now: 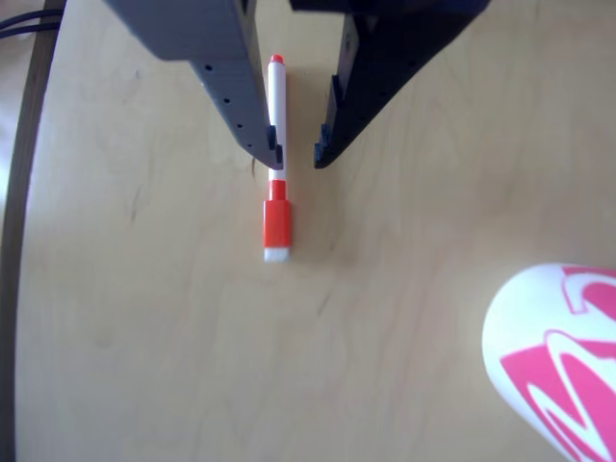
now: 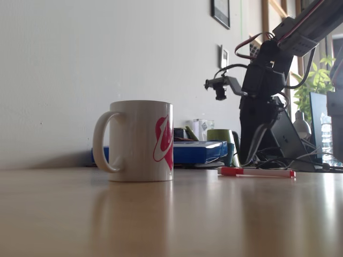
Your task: Grab the pen and place it in the cup.
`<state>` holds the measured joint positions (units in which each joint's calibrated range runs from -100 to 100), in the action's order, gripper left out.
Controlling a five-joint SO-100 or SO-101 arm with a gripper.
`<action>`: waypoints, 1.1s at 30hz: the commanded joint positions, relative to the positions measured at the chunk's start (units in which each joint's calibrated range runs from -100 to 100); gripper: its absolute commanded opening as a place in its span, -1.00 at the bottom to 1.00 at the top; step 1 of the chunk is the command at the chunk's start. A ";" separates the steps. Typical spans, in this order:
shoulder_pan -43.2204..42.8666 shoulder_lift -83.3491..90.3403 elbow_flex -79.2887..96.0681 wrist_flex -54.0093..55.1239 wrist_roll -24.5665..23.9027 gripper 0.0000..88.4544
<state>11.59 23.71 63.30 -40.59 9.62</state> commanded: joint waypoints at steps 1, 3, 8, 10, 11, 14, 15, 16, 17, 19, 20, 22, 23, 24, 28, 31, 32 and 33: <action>-0.11 -0.80 -3.04 -0.40 0.41 -0.76; -0.11 -0.88 -3.41 -1.00 0.99 -0.76; 0.47 -0.97 -3.41 -0.65 1.52 -0.76; 0.72 -1.13 -3.68 -0.48 1.52 -0.76; 0.80 -1.55 -3.77 -0.48 1.57 -0.75; 2.72 -5.12 -6.67 -1.17 1.57 -0.64; 3.39 -6.19 -7.39 -1.17 1.73 -0.62; 3.97 -6.78 -7.93 -1.26 2.04 -0.62; 4.39 -7.36 -8.30 -1.26 2.15 -0.62; 4.64 -8.19 -9.11 -1.26 1.99 -0.62; 4.73 -8.52 -9.20 -1.26 1.99 -0.62; 4.73 -8.77 -9.29 -0.48 2.09 -0.62; 4.73 -8.85 -9.29 -0.40 2.15 -0.62; 4.81 -8.85 -9.29 -0.40 2.15 -0.62; 4.39 -8.85 -9.11 -0.40 2.20 -0.62; 3.97 -8.85 -9.02 -1.00 2.20 -0.62; 3.97 -8.93 -9.02 -1.26 2.25 -0.62; 3.89 -8.93 -8.93 -1.34 2.30 -0.62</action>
<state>16.01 14.86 56.12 -41.53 11.58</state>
